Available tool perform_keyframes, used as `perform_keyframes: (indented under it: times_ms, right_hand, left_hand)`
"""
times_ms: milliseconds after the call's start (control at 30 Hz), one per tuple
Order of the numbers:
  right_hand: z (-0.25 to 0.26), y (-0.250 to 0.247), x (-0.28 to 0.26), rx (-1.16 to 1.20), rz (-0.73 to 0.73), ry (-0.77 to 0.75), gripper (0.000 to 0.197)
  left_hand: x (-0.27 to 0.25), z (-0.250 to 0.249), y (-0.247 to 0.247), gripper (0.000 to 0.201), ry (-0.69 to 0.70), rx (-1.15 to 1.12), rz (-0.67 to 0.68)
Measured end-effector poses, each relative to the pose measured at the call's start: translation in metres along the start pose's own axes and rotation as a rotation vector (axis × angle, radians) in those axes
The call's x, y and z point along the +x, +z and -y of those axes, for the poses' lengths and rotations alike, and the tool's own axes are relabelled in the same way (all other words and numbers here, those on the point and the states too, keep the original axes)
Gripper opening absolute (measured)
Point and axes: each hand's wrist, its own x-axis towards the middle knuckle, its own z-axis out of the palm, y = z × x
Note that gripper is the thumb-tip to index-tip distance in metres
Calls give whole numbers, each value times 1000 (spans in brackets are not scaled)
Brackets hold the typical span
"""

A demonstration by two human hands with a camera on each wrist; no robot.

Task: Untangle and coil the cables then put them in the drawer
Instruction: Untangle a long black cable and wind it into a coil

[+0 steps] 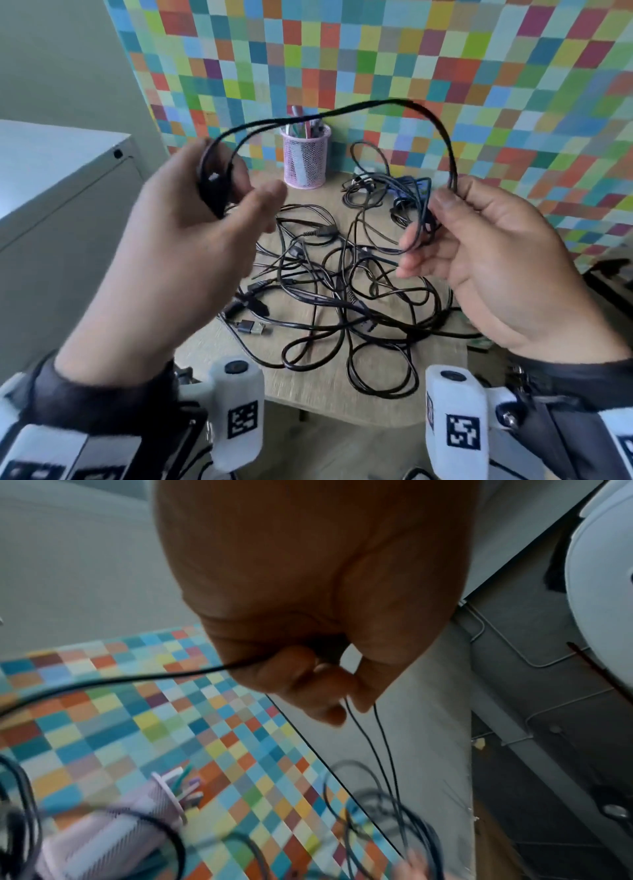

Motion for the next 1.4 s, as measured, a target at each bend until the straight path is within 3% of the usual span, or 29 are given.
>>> perform_keyframes:
  times_ms: [167, 333, 700, 800, 1100, 1267, 1400]
  right_hand:
    - [5, 17, -10, 48, 169, 27, 15]
    - [4, 23, -14, 97, 267, 66, 17]
    - [2, -2, -1, -94, -87, -85, 23]
    - [2, -4, 0, -31, -125, -114, 24]
    - [5, 0, 0, 287, -130, -148, 25]
    - [6, -6, 0, -58, -203, -258, 26]
    - [4, -11, -2, -440, -27, -230, 10]
  left_hand:
    - [-13, -12, 23, 52, -9, -87, 126]
    - [-15, -6, 31, 48, -44, -192, 261]
    - [3, 10, 2, 41, -78, 6, 24]
    - [7, 13, -4, 40, -94, 73, -36]
    - [5, 14, -2, 40, -129, 315, 23]
    - [5, 15, -4, 39, -107, 281, -20]
    - [4, 12, -1, 43, -104, 30, 0]
